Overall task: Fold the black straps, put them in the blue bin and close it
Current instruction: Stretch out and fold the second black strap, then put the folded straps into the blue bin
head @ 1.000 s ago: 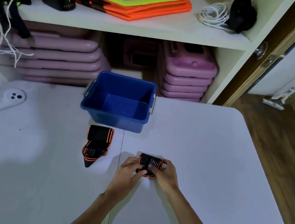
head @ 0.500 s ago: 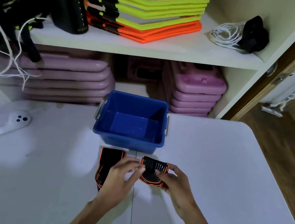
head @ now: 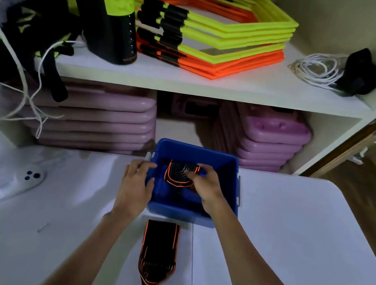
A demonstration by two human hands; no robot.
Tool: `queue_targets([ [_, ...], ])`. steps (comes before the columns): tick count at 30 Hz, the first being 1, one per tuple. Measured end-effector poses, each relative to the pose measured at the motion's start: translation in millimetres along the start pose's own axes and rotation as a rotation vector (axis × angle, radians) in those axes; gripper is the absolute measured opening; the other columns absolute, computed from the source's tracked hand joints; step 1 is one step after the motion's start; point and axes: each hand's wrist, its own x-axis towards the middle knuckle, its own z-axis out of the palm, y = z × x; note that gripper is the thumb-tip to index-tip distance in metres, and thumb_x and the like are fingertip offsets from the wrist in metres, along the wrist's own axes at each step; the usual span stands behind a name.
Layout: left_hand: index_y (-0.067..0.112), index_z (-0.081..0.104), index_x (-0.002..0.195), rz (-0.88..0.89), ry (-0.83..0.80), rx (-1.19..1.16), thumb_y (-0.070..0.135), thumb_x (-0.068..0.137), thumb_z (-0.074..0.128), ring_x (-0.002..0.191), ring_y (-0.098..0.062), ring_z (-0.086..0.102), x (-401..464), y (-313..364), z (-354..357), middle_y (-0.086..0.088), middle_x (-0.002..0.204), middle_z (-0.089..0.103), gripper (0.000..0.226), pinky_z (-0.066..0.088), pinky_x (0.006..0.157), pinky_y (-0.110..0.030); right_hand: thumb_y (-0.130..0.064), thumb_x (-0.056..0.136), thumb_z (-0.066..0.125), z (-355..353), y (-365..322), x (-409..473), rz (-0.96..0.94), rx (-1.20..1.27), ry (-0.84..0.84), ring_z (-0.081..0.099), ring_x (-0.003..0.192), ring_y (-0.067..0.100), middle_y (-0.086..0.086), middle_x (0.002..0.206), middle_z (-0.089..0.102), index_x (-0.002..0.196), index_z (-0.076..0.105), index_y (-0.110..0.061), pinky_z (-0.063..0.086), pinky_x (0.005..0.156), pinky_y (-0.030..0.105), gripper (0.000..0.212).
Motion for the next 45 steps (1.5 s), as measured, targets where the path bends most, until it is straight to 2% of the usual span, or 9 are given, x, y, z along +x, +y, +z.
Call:
queue_targets([
  [4, 0.012, 0.059, 0.120, 0.033, -0.032, -0.001, -0.003, 0.083, 0.060, 0.112, -0.023, 0.044, -1, -9, 1, -0.007, 0.123, 0.048, 0.040, 0.031, 0.097, -0.018, 0.002, 0.088, 0.065, 20, 22, 44, 0.125, -0.030, 0.034, 0.058, 0.066, 0.014, 0.007, 0.080, 0.063, 0.083, 0.056, -0.011, 0.052, 0.055, 0.018, 0.016],
  [8, 0.013, 0.061, 0.117, 0.069, -0.034, -0.011, -0.001, 0.085, 0.061, 0.109, -0.021, 0.045, -1, -14, 2, -0.007, 0.123, 0.048, 0.035, 0.029, 0.094, -0.013, 0.004, 0.083, 0.070, 32, 37, 72, 0.135, -0.037, 0.055, 0.065, 0.088, 0.032, 0.022, 0.094, 0.069, 0.080, 0.062, -0.003, 0.053, 0.092, 0.046, 0.011],
  [12, 0.013, 0.063, 0.116, 0.078, -0.022, -0.028, 0.000, 0.087, 0.059, 0.110, -0.023, 0.047, -3, -17, 5, -0.009, 0.122, 0.049, 0.032, 0.035, 0.096, -0.021, -0.006, 0.082, 0.074, 42, 43, 85, 0.133, -0.099, 0.061, 0.067, 0.097, 0.038, 0.017, 0.090, 0.071, 0.075, 0.067, -0.008, 0.054, 0.090, 0.052, 0.010],
  [18, 0.015, 0.062, 0.118, 0.058, -0.043, -0.026, 0.004, 0.090, 0.057, 0.113, -0.019, 0.045, -4, -18, 4, -0.006, 0.124, 0.047, 0.031, 0.031, 0.097, -0.015, -0.037, 0.081, 0.075, 41, 40, 89, 0.154, -0.285, 0.055, 0.069, 0.094, 0.025, 0.011, 0.101, 0.073, 0.104, 0.071, -0.005, 0.056, 0.090, 0.040, 0.039],
  [28, 0.013, 0.062, 0.117, 0.058, -0.028, -0.031, 0.004, 0.090, 0.057, 0.115, -0.023, 0.046, -4, -17, 4, -0.008, 0.125, 0.047, 0.029, 0.038, 0.098, -0.025, -0.050, 0.089, 0.060, 22, 17, 44, 0.078, -0.263, 0.040, 0.059, 0.095, 0.019, 0.000, 0.095, 0.062, 0.110, 0.059, -0.013, 0.050, 0.081, 0.034, 0.042],
  [34, 0.012, 0.061, 0.118, 0.053, -0.050, -0.014, 0.009, 0.092, 0.055, 0.118, -0.026, 0.045, -4, -11, -2, -0.010, 0.129, 0.047, 0.027, 0.041, 0.102, -0.034, -0.036, 0.092, 0.060, 4, 25, -19, -0.370, -0.573, 0.141, 0.055, 0.105, 0.025, 0.006, 0.114, 0.055, 0.119, 0.061, -0.019, 0.046, 0.090, 0.032, 0.032],
  [38, 0.011, 0.061, 0.118, 0.066, -0.024, 0.008, 0.013, 0.092, 0.055, 0.126, -0.029, 0.041, -20, -8, -5, -0.015, 0.134, 0.044, 0.027, 0.037, 0.103, -0.036, -0.030, 0.093, 0.061, -10, 44, -80, -0.589, -0.513, 0.181, 0.051, 0.103, 0.015, -0.005, 0.110, 0.050, 0.114, 0.061, -0.025, 0.044, 0.089, 0.026, 0.022],
  [42, 0.009, 0.061, 0.119, 0.051, -0.007, 0.008, 0.018, 0.093, 0.050, 0.128, -0.033, 0.040, -37, -6, -3, -0.017, 0.135, 0.043, 0.030, 0.040, 0.105, -0.045, -0.038, 0.091, 0.062, -25, 93, -119, -0.416, -0.498, 0.102, 0.055, 0.087, 0.004, -0.010, 0.102, 0.054, 0.112, 0.056, -0.029, 0.041, 0.073, 0.014, 0.024],
  [45, 0.010, 0.059, 0.122, 0.032, 0.005, 0.024, 0.014, 0.094, 0.053, 0.130, -0.035, 0.038, -43, -2, 0, -0.019, 0.138, 0.040, 0.029, 0.039, 0.105, -0.049, -0.045, 0.087, 0.063, -30, 134, -122, -0.204, -0.564, 0.019, 0.056, 0.094, 0.008, -0.003, 0.113, 0.057, 0.123, 0.049, -0.028, 0.040, 0.073, 0.015, 0.041],
])
